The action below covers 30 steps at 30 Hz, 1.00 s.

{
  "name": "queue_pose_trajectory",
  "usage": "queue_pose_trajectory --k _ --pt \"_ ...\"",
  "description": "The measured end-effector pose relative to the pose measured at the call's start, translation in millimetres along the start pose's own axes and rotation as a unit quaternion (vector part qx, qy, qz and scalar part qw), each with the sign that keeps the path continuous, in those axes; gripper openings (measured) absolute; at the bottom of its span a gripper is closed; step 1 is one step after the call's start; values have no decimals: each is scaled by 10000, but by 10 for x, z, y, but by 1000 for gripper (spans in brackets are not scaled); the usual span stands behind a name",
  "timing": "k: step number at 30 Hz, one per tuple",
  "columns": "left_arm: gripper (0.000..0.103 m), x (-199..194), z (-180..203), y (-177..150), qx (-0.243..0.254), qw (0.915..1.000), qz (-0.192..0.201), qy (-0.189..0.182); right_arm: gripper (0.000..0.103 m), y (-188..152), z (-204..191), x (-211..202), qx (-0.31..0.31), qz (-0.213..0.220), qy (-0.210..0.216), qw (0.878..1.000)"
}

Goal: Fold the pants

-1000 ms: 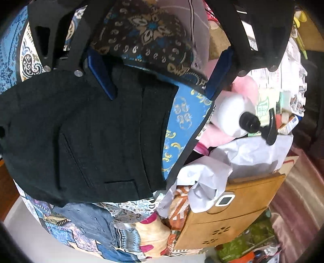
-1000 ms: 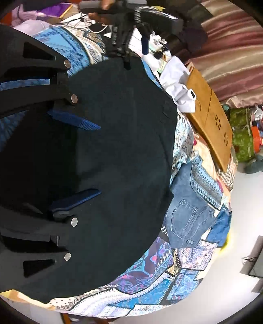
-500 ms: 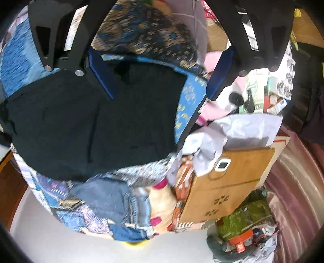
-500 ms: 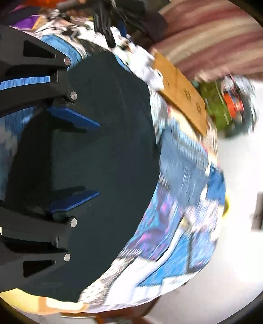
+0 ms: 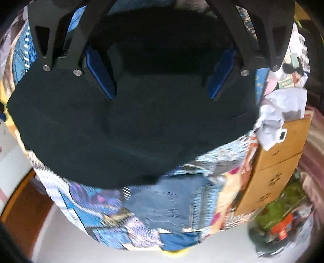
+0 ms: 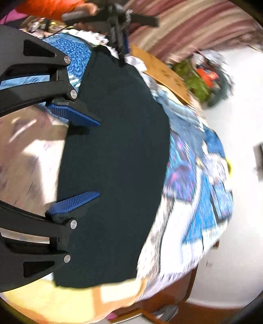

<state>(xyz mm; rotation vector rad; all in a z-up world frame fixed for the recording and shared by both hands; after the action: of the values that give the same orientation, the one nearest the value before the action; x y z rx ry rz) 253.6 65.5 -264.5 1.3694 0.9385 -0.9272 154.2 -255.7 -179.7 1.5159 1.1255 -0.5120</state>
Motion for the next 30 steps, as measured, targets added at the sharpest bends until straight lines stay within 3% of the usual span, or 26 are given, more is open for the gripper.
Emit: queue_pose_trajectory --k 2,7,13,19,26,29,30 --pt "94 -18 130 61 109 9992 185 330 66 -53 194 -112 295 119 -46 9995" --pt "94 -15 309 223 131 9999 80 10 72 -282 751 -283 1145 382 -363 9920" --pt "94 40 603 343 426 9989 103 135 72 -544 1175 -149 2180 320 -320 9749" --pt "96 29 694 316 642 9962 375 455 72 -678 1464 -27 3098 361 129 9500" --pt "99 86 590 318 298 9992 265 68 72 -709 1574 176 3393 235 356 9397" --pt "99 104 566 315 190 9995 221 -75 51 -731 1648 173 3445 238 319 9380" --pt "99 104 562 312 173 9996 215 -93 35 -736 1658 175 3432 214 241 9387"
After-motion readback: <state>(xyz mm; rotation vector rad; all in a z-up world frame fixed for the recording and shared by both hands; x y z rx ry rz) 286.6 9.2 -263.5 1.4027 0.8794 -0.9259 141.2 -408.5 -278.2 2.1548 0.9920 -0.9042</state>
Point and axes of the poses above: each gripper's, at about its wrist camera, not at the fingertips, and x roughly the way its jaws point, z to its right, y to its top, the point moved 3 cm from there along x, roughly the way its jaws point, and after that the axes turned 5 degrees about -z, right-handed, at the moved point
